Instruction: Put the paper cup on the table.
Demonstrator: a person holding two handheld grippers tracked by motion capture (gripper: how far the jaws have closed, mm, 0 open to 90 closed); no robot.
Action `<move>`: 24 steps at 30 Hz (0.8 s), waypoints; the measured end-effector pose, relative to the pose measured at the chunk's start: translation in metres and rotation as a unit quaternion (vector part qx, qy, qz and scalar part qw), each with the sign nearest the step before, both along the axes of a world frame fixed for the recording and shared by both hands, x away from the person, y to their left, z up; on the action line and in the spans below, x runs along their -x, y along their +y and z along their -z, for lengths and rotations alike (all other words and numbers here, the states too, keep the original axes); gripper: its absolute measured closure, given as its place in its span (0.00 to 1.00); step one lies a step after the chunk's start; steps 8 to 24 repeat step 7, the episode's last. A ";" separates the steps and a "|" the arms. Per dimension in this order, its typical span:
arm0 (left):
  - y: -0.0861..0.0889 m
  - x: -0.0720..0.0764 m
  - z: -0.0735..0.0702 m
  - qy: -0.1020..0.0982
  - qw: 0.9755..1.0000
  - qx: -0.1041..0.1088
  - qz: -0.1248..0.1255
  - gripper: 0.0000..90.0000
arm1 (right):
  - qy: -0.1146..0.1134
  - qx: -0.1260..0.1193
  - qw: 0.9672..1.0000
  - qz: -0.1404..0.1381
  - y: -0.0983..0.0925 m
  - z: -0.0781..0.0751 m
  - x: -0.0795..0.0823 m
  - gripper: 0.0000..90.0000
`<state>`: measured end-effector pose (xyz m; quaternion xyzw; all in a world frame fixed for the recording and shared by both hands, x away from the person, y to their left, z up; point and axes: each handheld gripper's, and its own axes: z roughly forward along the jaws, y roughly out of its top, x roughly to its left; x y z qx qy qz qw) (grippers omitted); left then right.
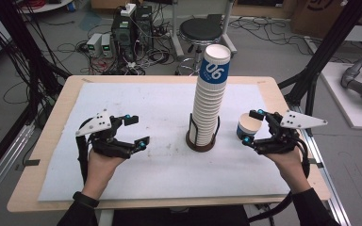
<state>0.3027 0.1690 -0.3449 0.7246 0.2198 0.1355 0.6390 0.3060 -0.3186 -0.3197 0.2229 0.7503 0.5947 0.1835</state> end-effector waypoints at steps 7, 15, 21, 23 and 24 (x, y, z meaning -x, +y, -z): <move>0.002 0.001 0.001 0.002 1.000 0.000 -0.006 0.15 | 0.000 -0.007 1.000 0.000 -0.003 0.000 -0.003 0.15; 0.002 0.001 0.001 0.002 1.000 0.000 -0.006 0.15 | 0.000 -0.007 1.000 0.000 -0.003 0.000 -0.003 0.15; 0.002 0.001 0.001 0.002 1.000 0.000 -0.006 0.15 | 0.000 -0.007 1.000 0.000 -0.003 0.000 -0.003 0.15; 0.002 0.001 0.001 0.002 1.000 0.000 -0.006 0.15 | 0.000 -0.007 1.000 0.000 -0.003 0.000 -0.003 0.15; 0.002 0.001 0.001 0.002 1.000 0.000 -0.006 0.15 | 0.000 -0.007 1.000 0.000 -0.003 0.000 -0.003 0.15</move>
